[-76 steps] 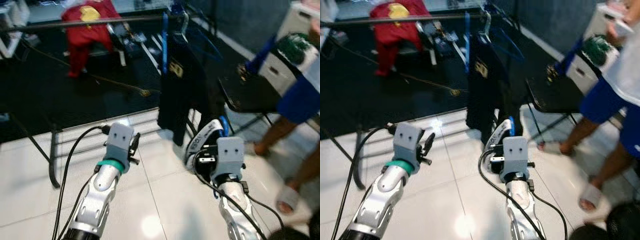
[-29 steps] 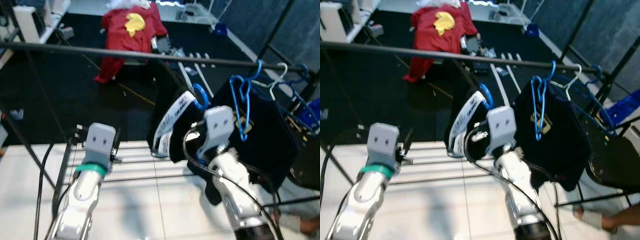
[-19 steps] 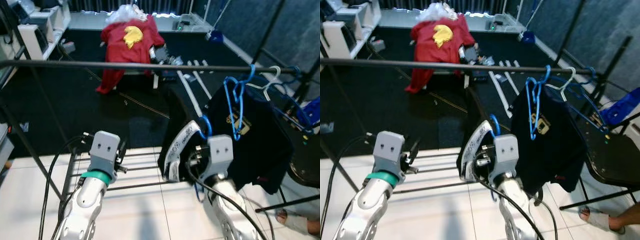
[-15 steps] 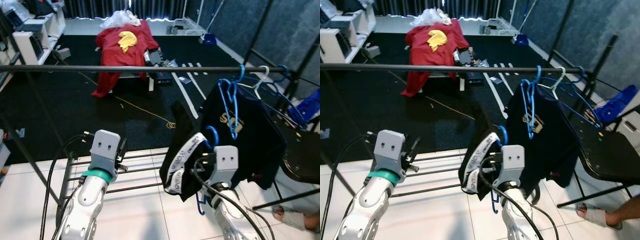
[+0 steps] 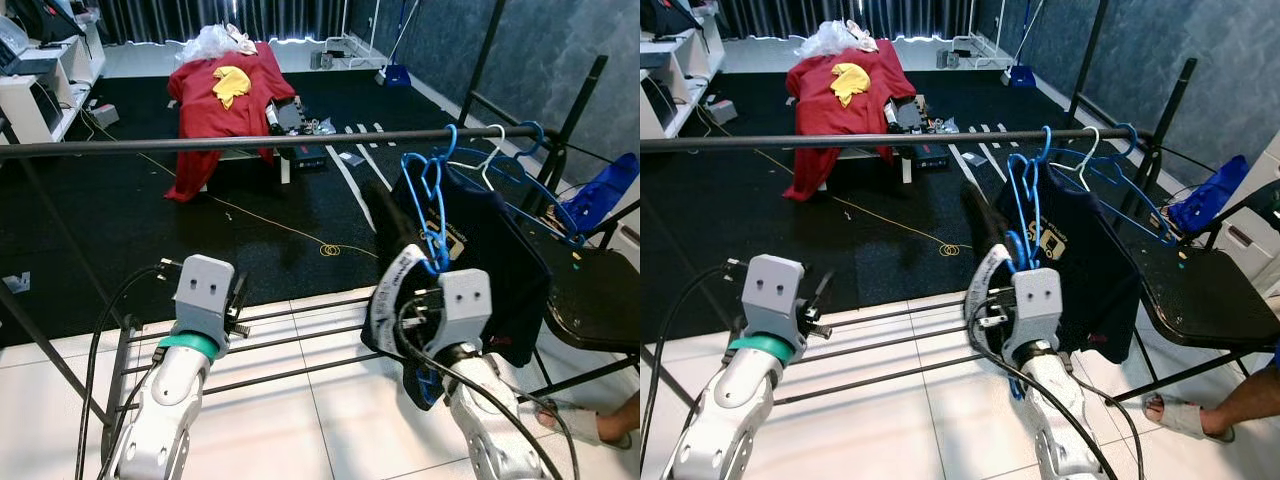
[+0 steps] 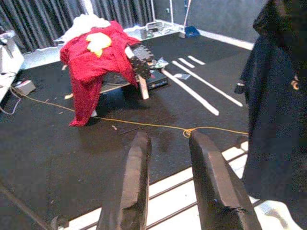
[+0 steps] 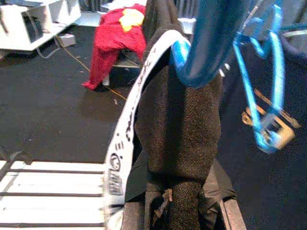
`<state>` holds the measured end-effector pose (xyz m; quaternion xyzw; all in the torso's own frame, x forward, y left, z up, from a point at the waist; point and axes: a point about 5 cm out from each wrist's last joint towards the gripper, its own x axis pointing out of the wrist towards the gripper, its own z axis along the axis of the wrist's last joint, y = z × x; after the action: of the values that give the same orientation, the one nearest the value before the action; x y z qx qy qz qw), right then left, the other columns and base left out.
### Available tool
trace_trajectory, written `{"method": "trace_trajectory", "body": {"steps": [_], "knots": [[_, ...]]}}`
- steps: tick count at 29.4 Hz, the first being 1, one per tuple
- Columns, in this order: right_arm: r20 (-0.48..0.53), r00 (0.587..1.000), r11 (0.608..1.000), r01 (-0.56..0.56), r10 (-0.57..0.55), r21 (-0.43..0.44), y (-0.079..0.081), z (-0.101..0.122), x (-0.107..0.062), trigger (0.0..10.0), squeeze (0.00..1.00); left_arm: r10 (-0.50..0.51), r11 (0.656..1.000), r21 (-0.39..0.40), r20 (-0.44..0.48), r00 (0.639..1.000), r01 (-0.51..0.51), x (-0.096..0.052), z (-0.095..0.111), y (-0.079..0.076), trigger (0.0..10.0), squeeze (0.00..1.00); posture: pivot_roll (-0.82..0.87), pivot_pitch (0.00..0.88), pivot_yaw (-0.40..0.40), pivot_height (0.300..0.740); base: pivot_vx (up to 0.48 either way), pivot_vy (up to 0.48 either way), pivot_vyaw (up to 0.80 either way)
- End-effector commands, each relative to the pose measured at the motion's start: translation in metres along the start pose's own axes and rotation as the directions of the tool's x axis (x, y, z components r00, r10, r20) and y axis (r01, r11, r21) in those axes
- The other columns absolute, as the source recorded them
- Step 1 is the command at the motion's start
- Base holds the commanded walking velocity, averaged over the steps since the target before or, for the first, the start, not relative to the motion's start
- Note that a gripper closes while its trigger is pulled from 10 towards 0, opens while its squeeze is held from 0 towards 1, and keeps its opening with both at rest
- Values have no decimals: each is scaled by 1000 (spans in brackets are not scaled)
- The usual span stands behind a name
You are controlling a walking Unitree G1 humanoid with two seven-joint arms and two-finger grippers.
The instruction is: Hang hanger
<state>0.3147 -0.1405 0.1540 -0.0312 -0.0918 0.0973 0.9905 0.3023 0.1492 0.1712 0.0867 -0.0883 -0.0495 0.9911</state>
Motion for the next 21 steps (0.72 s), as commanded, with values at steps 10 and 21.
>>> {"method": "trace_trajectory", "body": {"steps": [10, 21], "knots": [[44, 999, 998, 7, -10, 57, 11, 7, 2, 10000, 0, 20, 1000, -5, -19, 1000, -20, 2, -4, 0, 10000, 0, -177, 79, 21, 740, 477, 0, 160], [48, 997, 997, 52, -55, 55, 4, 8, 0, 10000, 0, 2, 1000, -13, -20, 1000, -2, 5, -3, -5, 10000, 0, -187, 83, 27, 740, 365, 0, 0]]}}
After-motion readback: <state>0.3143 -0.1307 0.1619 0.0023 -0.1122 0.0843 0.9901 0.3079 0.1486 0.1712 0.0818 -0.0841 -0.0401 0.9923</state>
